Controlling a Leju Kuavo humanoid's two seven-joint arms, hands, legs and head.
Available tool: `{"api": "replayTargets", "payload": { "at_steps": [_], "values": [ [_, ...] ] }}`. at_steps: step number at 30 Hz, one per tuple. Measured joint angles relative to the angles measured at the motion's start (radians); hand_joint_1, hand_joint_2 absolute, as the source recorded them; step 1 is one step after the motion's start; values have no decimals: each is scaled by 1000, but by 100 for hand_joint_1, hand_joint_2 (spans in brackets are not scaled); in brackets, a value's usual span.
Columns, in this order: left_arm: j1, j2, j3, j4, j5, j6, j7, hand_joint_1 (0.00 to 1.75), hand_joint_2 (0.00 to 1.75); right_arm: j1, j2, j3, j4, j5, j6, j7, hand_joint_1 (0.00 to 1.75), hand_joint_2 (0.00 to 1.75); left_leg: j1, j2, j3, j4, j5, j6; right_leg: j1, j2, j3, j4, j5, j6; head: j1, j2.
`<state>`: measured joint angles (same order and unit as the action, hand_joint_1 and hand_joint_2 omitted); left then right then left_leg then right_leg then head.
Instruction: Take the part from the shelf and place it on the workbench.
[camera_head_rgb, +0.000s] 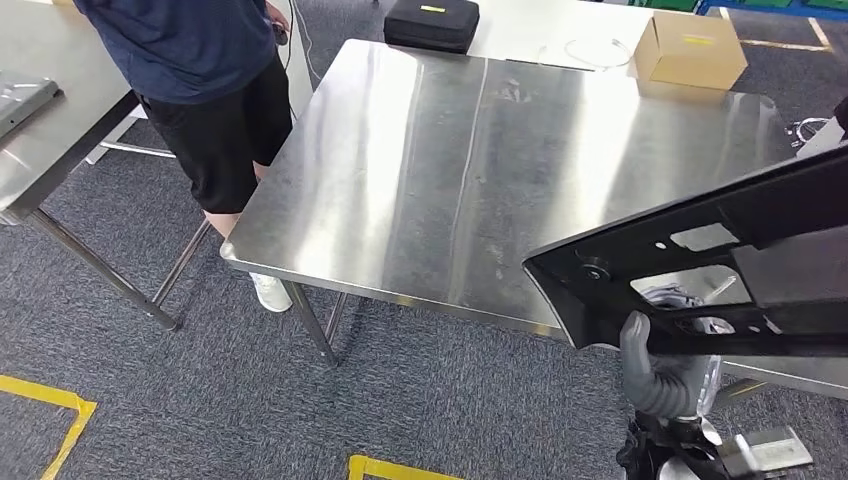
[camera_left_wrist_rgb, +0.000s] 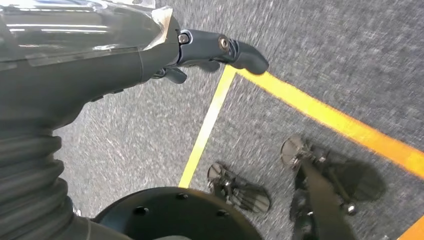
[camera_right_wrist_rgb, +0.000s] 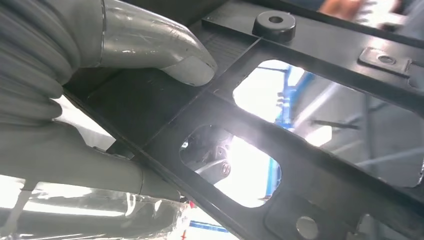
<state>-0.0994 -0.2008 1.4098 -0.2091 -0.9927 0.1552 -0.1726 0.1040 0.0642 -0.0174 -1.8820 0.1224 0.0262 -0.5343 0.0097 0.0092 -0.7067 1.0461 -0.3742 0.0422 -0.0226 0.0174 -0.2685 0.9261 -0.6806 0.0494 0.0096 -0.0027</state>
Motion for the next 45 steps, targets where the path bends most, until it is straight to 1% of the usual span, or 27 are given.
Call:
{"api": "replayTargets", "payload": {
  "at_steps": [1, 2, 3, 4, 5, 6, 7, 8, 9, 10, 11, 12, 14, 15, 17, 19, 20, 21, 22, 23, 24, 25, 26, 28, 34, 40, 45],
  "values": [
    [-3, 0, 0, 0, -2, 6, 3, 0, 175, -4, -2, 7, 3, 18, -5, 7, 175, 175, 1, -1, 11, -6, -9, 7, -2, -5, -37, 62, -18, 0, 2, 0],
    [-4, 1, 0, 0, -4, 9, 4, 0, 175, -8, -4, 16, 8, 36, -11, 14, 175, 175, 0, -3, 20, -11, -18, 11, -1, -8, -93, 147, -39, -1, 4, 0],
    [-3, 2, 0, 0, -7, 11, 4, 0, 175, -12, -6, 27, 17, 52, -17, 20, 175, 175, 0, -5, 32, -15, -29, 13, 0, -8, -162, 239, -56, -1, 3, 0],
    [-2, 3, -1, 0, -11, 10, 4, 0, 175, -15, -9, 39, 29, 67, -23, 28, 175, 175, -1, -9, 45, -17, -40, 14, 0, -8, -227, 309, -60, 2, 3, 0],
    [-1, 3, -2, 0, -16, 9, 4, 0, 175, -20, -12, 54, 44, 82, -28, 35, 175, 175, -1, -13, 61, -18, -52, 14, 1, -8, -277, 342, -42, 11, 3, 0],
    [0, 4, -2, 0, -21, 8, 4, 0, 175, -29, -16, 71, 63, 97, -34, 45, 175, 175, -1, -18, 79, -19, -66, 13, 1, -8, -309, 331, 0, 24, 3, 0],
    [1, 4, -3, 0, -26, 7, 4, 0, 175, -42, -18, 90, 86, 112, -42, 55, 175, 175, -1, -22, 100, -19, -80, 11, 0, -9, -322, 282, 59, 38, 4, 0],
    [2, 5, -4, 0, -30, 5, 4, 0, 175, -61, -20, 112, 116, 130, -52, 67, 175, 175, -1, -25, 117, -20, -93, 8, 0, -11, -326, 213, 126, 48, 6, 0],
    [2, 5, -4, 0, -33, 3, 4, 0, 175, -85, -21, 135, 152, 148, -64, 77, 175, 175, -3, -28, 132, -19, -106, 3, 3, -13, -323, 153, 177, 50, 6, 0],
    [1, 5, -5, 0, -36, 0, 4, 0, 175, -112, -20, 160, 193, 167, -77, 89, 175, 175, -5, -29, 141, -18, -116, -2, 5, -14, -320, 114, 210, 43, 6, 0],
    [0, 6, -7, 0, -39, -2, 4, 0, 175, -141, -19, 186, 235, 188, -94, 100, 175, 175, -7, -29, 145, -19, -123, -7, 8, -15, -320, 97, 223, 30, 5, 0],
    [-1, 6, -9, 0, -41, -4, 5, 0, 175, -172, -16, 209, 276, 207, -112, 110, 175, 175, -7, -29, 148, -19, -128, -12, 12, -14, -319, 97, 221, 17, 2, 0],
    [-3, 6, -16, 0, -47, -8, 6, 0, 175, -243, -7, 254, 363, 248, -152, 133, 175, 175, -3, -24, 147, -18, -134, -23, 9, -9, -316, 93, 219, -4, 0, 0],
    [-3, 6, -19, 0, -50, -9, 7, 0, 175, -280, -1, 274, 409, 267, -172, 145, 175, 175, -2, -22, 139, 0, -145, -27, 6, -8, -311, 89, 218, -14, -1, 0],
    [-4, 7, -26, 0, -58, -13, 10, 0, 175, -353, 13, 309, 504, 306, -208, 164, 175, 175, 0, -19, 87, 97, -185, -35, 3, -7, -299, 85, 211, -32, -5, 0],
    [-3, 9, -31, 0, -65, -17, 16, 0, 175, -416, 28, 336, 599, 336, -233, 174, 175, 175, 1, -18, 4, 226, -223, -39, 7, -9, -289, 85, 201, -45, -6, 0],
    [-2, 11, -33, 0, -69, -20, 18, 0, 175, -443, 37, 347, 647, 345, -242, 176, 175, 175, 1, -18, -25, 256, -217, -40, 9, -8, -283, 85, 196, -48, -6, 0],
    [-2, 12, -36, 0, -72, -21, 20, 0, 175, -467, 46, 356, 690, 351, -249, 176, 175, 175, 1, -17, -37, 249, -190, -40, 10, -8, -276, 86, 190, -49, -6, 0],
    [-1, 13, -39, 0, -75, -22, 21, 0, 175, -490, 56, 362, 730, 357, -255, 176, 175, 175, 2, -16, -27, 202, -145, -40, 11, -7, -266, 86, 182, -48, -6, 0],
    [-1, 14, -42, 0, -79, -23, 22, 0, 175, -514, 66, 369, 771, 364, -259, 178, 175, 175, 2, -15, -4, 136, -99, -38, 11, -6, -256, 86, 173, -45, -6, 0],
    [-2, 15, -45, 0, -82, -25, 23, 0, 175, -542, 75, 375, 812, 373, -262, 183, 175, 175, 0, -13, 23, 76, -67, -37, 14, -6, -250, 86, 165, -41, -6, 0],
    [-3, 17, -49, 1, -86, -26, 24, 0, 175, -573, 87, 382, 856, 383, -263, 191, 175, 175, 0, -12, 44, 31, -52, -34, 18, -5, -247, 88, 159, -37, -6, 0],
    [-4, 17, -52, 1, -90, -28, 26, 0, 175, -607, 99, 389, 903, 394, -263, 202, 175, 175, -1, -12, 56, 7, -51, -31, 21, -5, -248, 90, 156, -34, -5, 0],
    [-6, 18, -58, 1, -96, -29, 30, 0, 175, -674, 123, 402, 996, 413, -265, 221, 175, 175, -3, -15, 60, -6, -56, -27, 24, -4, -251, 89, 156, -29, -4, 0],
    [-5, 19, -76, 2, -113, -30, 33, 0, 175, -813, 174, 433, 1205, 474, -281, 281, 175, 175, -4, -24, 58, -12, -57, -23, 24, -9, -242, 68, 157, -27, -3, 0],
    [-5, 26, -101, 2, -145, -44, 33, 0, 175, -974, 220, 485, 1385, 638, -312, 498, 175, 175, -5, -25, 59, -16, -56, -18, 23, -10, -244, 64, 160, -23, 6, 0],
    [-1, 31, -115, 2, -157, -48, 33, 0, 175, -1063, 213, 507, 1468, 699, -342, 622, 175, 175, -8, -24, 63, -41, -37, -7, 18, -10, -244, 42, 176, 0, 6, 0]
  ]
}}
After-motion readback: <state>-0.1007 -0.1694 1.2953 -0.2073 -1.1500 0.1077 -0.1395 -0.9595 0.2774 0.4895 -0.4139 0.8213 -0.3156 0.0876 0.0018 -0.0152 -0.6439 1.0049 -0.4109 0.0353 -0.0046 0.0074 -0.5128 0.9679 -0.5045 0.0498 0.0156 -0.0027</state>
